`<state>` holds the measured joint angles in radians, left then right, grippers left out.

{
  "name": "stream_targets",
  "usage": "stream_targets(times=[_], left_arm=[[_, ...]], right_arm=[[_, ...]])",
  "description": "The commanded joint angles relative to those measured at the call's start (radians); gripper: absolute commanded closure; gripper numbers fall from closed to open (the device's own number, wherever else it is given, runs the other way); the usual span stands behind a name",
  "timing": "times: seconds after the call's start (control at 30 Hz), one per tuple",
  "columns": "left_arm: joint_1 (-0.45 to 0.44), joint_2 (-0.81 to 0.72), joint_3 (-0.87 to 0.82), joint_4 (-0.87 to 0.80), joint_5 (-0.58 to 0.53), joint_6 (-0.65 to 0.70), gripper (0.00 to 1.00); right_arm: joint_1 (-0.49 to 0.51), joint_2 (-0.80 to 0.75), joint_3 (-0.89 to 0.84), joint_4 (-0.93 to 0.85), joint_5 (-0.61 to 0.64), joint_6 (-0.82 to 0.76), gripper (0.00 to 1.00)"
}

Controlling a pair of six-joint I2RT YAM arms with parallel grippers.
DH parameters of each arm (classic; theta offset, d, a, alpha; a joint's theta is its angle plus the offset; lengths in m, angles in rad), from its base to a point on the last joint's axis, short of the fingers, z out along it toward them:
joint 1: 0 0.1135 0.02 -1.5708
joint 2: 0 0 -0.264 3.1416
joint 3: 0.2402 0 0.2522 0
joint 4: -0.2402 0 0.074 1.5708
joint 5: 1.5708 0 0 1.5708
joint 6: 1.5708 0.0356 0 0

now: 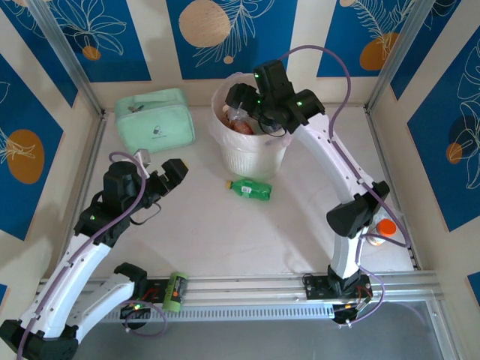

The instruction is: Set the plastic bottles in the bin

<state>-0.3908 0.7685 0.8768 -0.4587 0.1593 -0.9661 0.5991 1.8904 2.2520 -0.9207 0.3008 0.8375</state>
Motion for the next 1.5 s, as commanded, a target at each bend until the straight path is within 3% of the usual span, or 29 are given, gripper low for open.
stream_targets(times=[0.0, 0.17, 0.37, 0.5, 0.67, 0.9, 1.1, 1.47], left_arm=[[0.010, -0.009, -0.006, -0.017, -0.007, 0.022, 0.00], [0.010, -0.009, -0.009, -0.031, -0.015, 0.008, 0.02], [0.010, 0.026, -0.045, -0.005, 0.012, -0.044, 0.14], [0.010, 0.068, -0.079, 0.075, 0.066, -0.097, 0.21], [0.009, 0.105, -0.120, 0.173, 0.107, -0.167, 0.26], [0.008, 0.078, -0.171, 0.164, 0.093, -0.201, 0.30], [0.009, 0.052, -0.201, 0.138, 0.086, -0.213, 0.31], [0.008, 0.067, -0.236, 0.167, 0.093, -0.229, 0.34]], right_arm=[[0.013, -0.008, 0.056, -0.077, 0.034, -0.023, 0.16], [0.056, -0.131, -0.069, -0.033, 0.064, -0.087, 0.16], [0.100, -0.422, -0.441, 0.044, 0.050, -0.155, 0.20], [0.066, -0.637, -0.760, 0.112, -0.056, -0.187, 0.23], [-0.064, -0.765, -1.045, 0.178, -0.290, -0.185, 0.28], [-0.126, -0.743, -1.334, 0.443, -0.423, -0.185, 0.28], [-0.178, -0.635, -1.407, 0.571, -0.436, -0.183, 0.27], [-0.228, -0.520, -1.531, 0.864, -0.418, 0.007, 0.15]])
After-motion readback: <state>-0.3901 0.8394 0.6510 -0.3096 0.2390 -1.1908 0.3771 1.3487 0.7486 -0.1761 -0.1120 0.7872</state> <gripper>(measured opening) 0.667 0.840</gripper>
